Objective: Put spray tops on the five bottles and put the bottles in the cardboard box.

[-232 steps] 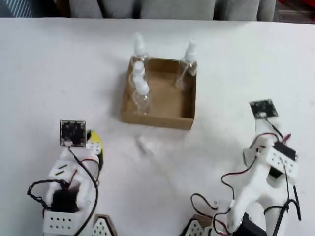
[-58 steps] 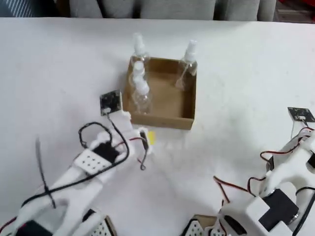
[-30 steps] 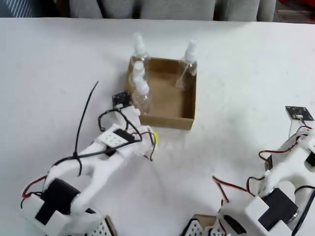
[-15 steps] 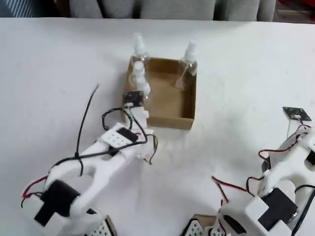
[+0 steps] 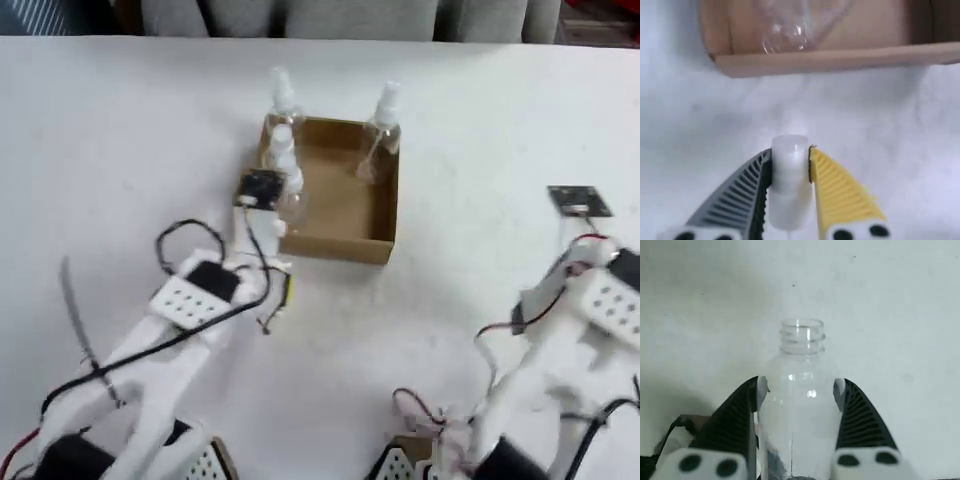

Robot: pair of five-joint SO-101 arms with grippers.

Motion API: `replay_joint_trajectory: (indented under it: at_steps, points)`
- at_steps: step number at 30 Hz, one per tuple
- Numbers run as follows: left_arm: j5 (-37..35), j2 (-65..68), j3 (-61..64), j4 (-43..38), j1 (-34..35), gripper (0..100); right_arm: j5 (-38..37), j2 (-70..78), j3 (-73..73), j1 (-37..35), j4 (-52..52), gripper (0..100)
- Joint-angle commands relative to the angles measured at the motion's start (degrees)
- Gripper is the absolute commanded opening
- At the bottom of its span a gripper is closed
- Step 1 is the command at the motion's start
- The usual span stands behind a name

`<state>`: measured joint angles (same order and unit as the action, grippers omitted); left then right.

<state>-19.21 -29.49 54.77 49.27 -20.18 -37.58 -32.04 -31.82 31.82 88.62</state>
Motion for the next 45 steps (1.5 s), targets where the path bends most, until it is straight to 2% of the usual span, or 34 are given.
replay_joint_trajectory:
  at_steps: [1, 8, 14, 22, 24, 28, 32, 35, 38, 41, 45]
  points:
    - [0.8, -11.5, 1.6, 0.6, 5.0, 2, 8.0, -9.5, -3.0, -6.3, -3.6, 1.7]
    - [1.1, -29.6, 6.5, 0.8, 7.8, 2, 25.3, -18.1, -5.5, -19.0, -12.1, 2.1]
    - [1.0, -42.1, 2.7, 3.8, 14.6, 2, 29.0, -22.3, -5.5, -28.5, -18.0, 2.1]
    - [0.5, -35.0, -21.5, 15.8, 15.9, 2, 29.3, -29.1, -7.6, -43.8, -21.2, 1.7]
    - [0.5, -31.3, -28.8, 18.5, 15.9, 2, 31.8, -32.4, -9.4, -48.7, -21.2, 1.7]
    - [0.5, -25.2, -41.1, 19.7, 16.3, 2, 40.7, -41.6, -14.7, -57.7, -24.4, 1.7]
    - [0.5, -21.8, -50.3, 19.7, 16.4, 2, 37.9, -50.9, -23.8, -62.5, -32.2, 1.7]
    - [0.2, -20.6, -54.8, 17.9, 16.0, 2, 36.1, -57.0, -32.4, -66.0, -40.1, 1.7]
    - [-5.9, -20.8, -55.3, 11.9, 16.3, 2, 35.7, -62.3, -39.6, -70.3, -46.9, 1.7]
    - [-10.1, -20.8, -55.3, 5.7, 16.4, 2, 35.6, -66.9, -43.4, -73.5, -48.7, 1.6]
    - [-9.1, -20.8, -55.2, -1.4, 16.0, 2, 35.6, -71.0, -45.9, -75.4, -48.7, 1.6]
